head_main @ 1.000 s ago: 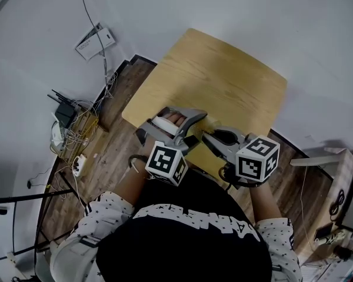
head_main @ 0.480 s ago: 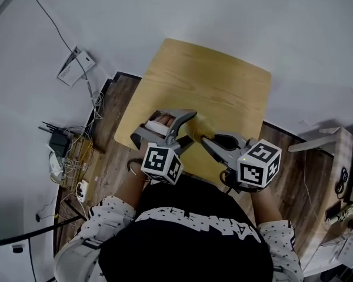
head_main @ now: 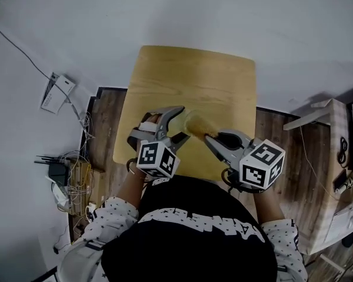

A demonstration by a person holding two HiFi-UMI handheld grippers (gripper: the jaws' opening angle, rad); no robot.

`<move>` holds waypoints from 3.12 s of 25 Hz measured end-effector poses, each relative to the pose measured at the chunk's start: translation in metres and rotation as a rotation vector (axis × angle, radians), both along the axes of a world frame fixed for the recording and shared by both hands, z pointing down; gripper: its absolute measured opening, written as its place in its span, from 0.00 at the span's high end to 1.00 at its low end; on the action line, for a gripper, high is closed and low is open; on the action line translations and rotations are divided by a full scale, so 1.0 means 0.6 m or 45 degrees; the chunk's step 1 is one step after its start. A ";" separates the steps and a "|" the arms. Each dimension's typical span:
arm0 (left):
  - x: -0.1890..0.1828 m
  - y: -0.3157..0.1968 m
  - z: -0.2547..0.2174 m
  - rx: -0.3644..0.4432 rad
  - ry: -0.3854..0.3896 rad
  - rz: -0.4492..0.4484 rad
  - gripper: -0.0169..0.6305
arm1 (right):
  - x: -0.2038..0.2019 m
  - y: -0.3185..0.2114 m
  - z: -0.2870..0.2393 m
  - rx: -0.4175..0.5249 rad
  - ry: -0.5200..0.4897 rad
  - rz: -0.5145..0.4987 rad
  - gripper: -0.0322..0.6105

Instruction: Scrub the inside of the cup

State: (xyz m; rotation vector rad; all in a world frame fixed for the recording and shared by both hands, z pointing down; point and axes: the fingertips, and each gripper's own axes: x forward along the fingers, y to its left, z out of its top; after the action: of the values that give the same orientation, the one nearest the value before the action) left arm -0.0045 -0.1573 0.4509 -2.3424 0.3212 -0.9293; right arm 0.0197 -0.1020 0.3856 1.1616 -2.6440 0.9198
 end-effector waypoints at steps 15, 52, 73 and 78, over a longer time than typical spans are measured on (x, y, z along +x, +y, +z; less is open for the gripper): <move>0.012 -0.057 0.057 -0.261 0.200 0.089 0.43 | 0.033 -0.053 0.003 0.064 0.244 0.373 0.86; 0.038 -0.155 0.204 -0.650 0.375 0.139 0.43 | 0.039 -0.071 0.053 -0.149 0.395 0.736 0.86; 0.028 -0.180 0.211 -0.881 0.520 0.054 0.42 | 0.023 -0.086 0.054 -0.172 0.423 0.770 0.86; 0.027 -0.180 0.210 -0.882 0.519 0.054 0.42 | 0.020 -0.085 0.055 -0.173 0.428 0.778 0.86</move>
State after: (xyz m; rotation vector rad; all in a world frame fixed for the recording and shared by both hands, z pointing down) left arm 0.0117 -0.2652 0.5771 -3.1685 0.1092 -0.5850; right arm 0.0318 -0.1527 0.4184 1.9339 -1.9548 0.8589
